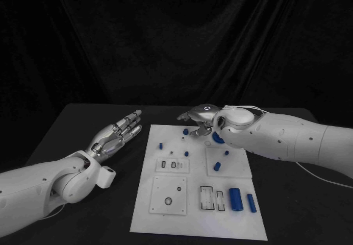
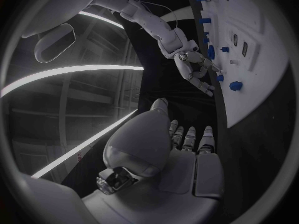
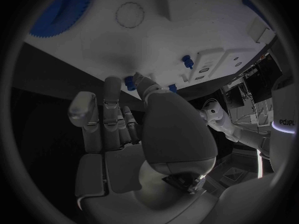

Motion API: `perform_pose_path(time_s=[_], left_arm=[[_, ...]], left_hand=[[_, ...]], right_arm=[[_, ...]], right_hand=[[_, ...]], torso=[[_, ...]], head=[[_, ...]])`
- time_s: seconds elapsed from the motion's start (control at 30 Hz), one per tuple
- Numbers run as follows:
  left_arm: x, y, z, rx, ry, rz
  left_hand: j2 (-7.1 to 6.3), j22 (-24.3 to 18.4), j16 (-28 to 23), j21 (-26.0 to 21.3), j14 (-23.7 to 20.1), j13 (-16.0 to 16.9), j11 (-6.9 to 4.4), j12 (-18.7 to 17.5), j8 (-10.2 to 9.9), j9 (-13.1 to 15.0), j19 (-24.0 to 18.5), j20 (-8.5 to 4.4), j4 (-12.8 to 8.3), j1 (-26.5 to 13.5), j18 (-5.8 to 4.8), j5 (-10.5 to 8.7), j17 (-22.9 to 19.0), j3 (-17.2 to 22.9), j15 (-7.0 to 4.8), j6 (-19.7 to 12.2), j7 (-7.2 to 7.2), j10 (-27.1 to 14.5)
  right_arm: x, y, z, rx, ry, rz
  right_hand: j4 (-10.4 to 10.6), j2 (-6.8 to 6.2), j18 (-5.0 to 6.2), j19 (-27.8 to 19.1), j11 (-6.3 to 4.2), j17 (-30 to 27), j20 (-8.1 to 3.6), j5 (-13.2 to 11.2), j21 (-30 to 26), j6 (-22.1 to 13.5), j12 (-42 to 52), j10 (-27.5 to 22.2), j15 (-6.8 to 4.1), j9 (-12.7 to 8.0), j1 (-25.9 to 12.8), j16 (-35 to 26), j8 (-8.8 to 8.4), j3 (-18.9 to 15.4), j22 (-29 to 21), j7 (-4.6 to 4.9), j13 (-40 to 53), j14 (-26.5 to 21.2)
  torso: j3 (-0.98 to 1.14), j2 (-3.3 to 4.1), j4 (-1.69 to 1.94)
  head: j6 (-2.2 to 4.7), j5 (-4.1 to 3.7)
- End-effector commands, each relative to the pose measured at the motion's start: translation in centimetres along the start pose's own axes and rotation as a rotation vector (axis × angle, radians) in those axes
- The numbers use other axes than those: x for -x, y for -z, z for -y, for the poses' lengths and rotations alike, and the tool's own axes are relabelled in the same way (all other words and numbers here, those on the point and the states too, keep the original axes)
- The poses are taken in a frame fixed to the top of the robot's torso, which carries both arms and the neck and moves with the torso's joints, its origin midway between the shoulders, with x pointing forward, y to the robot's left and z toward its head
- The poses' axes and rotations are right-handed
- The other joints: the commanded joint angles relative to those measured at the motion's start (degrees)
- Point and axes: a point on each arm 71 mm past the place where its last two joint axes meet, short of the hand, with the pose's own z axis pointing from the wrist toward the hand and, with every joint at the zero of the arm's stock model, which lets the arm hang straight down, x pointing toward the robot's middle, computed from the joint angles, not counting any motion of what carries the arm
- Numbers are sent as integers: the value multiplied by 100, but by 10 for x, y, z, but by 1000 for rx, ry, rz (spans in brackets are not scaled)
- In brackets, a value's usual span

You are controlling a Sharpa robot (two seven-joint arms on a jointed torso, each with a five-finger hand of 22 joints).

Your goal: Assemble the parts on the task board

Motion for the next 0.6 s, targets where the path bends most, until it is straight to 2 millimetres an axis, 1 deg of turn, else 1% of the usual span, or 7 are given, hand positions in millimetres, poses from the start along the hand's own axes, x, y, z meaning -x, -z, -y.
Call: perform_pose_path(time_s=[0.03,0.23,0.4,0.43,0.47,0.5,0.6], left_arm=[[0,1,4,-35,4,-6],[2,3,4,-35,1,0],[3,3,4,-30,1,0],[2,3,4,-30,2,-1],[2,3,4,-30,2,-2],[2,2,4,-30,3,-3],[2,2,3,-28,4,-5]], left_hand=[[-3,-6,-21,-19,9,-8,48,-37,28,9,14,46,-8,75,54,22,-10,48,35,17,38,8],[-8,-6,-21,-19,9,-8,55,-37,28,10,14,53,-17,84,54,29,-10,56,42,22,44,8],[-10,-6,-21,-19,9,-8,58,-37,28,10,14,55,-19,87,54,31,-10,59,44,22,45,8],[-14,-6,-21,-19,9,-8,60,-37,26,8,14,65,-26,96,54,37,-10,69,60,8,44,8],[-17,-6,-21,-19,9,-8,54,-37,23,6,14,78,-32,104,54,41,-10,81,88,0,34,8],[-17,-6,-21,-19,9,-8,54,-37,23,6,14,78,-32,104,54,41,-10,81,88,0,34,8],[-19,-6,-21,-19,9,-8,49,-37,22,6,14,91,-36,110,54,41,-10,92,111,-5,25,8]], right_arm=[[18,8,9,-20,4,115],[44,39,30,-59,-7,166],[50,63,47,-119,-41,149],[50,68,51,-135,-46,138],[49,71,54,-148,-50,127],[47,75,58,-166,-54,113],[39,84,67,-216,-65,69]], right_hand=[[-11,85,80,10,-29,28,-35,8,-35,296,47,313,-51,41,23,7,54,-82,27,58,54,-5],[-14,231,139,-132,-105,-233,-79,12,-358,1575,292,1261,-96,177,58,-260,265,-178,-189,347,262,-96],[37,144,99,40,-403,-246,-228,-35,-284,2365,1586,2896,-250,324,22,-302,502,-189,-18,342,1181,43],[47,157,129,53,-462,-252,-322,23,-341,2499,2811,1983,-299,357,22,-364,402,-234,10,273,2408,59],[115,72,99,90,-509,34,-273,-62,-320,2468,4754,2248,-247,377,-112,-165,305,-359,93,286,4141,114],[203,153,69,138,-504,464,-255,-82,-258,2439,5592,2512,-253,382,-205,128,265,-364,173,300,5004,224],[429,118,-55,465,-488,4329,-265,-224,285,2323,8020,4074,-277,454,-558,2702,132,-605,766,261,7748,1209]], torso=[[2,1,2],[1,-11,-13],[-3,-20,-19],[-1,-18,-19],[-3,-19,-22],[-3,-18,-21],[-4,-19,-21]], head=[[29,-7],[28,-23],[-11,-38],[-10,-37],[-13,-29],[-14,-33],[12,-39]])
